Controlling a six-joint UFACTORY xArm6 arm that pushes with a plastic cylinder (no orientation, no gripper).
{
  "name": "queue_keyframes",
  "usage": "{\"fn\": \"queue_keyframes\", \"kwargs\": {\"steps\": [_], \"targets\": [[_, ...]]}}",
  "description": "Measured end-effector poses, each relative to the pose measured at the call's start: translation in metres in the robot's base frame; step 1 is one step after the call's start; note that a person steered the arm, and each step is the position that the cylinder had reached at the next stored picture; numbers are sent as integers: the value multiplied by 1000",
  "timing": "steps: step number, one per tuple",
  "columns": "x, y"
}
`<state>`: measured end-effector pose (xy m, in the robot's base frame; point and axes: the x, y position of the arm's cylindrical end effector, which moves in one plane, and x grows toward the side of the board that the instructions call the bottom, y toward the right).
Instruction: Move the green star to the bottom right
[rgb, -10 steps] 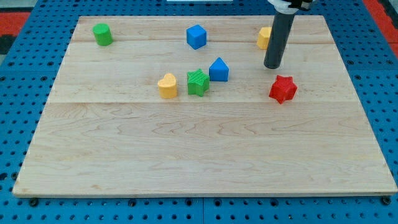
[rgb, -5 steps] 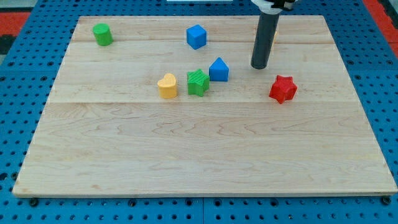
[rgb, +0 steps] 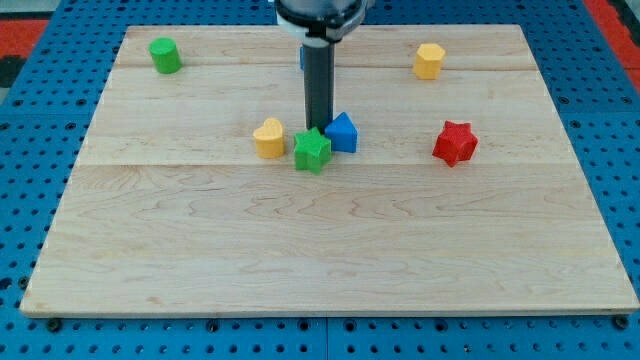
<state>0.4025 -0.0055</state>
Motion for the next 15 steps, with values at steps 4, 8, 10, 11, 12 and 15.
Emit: {"fn": "queue_keyframes", "kwargs": {"steps": [4,8,10,11,12,15], "targets": [[61,-10],[77,-62],[128,72],[118,-4],[120,-27],[158,73]]}}
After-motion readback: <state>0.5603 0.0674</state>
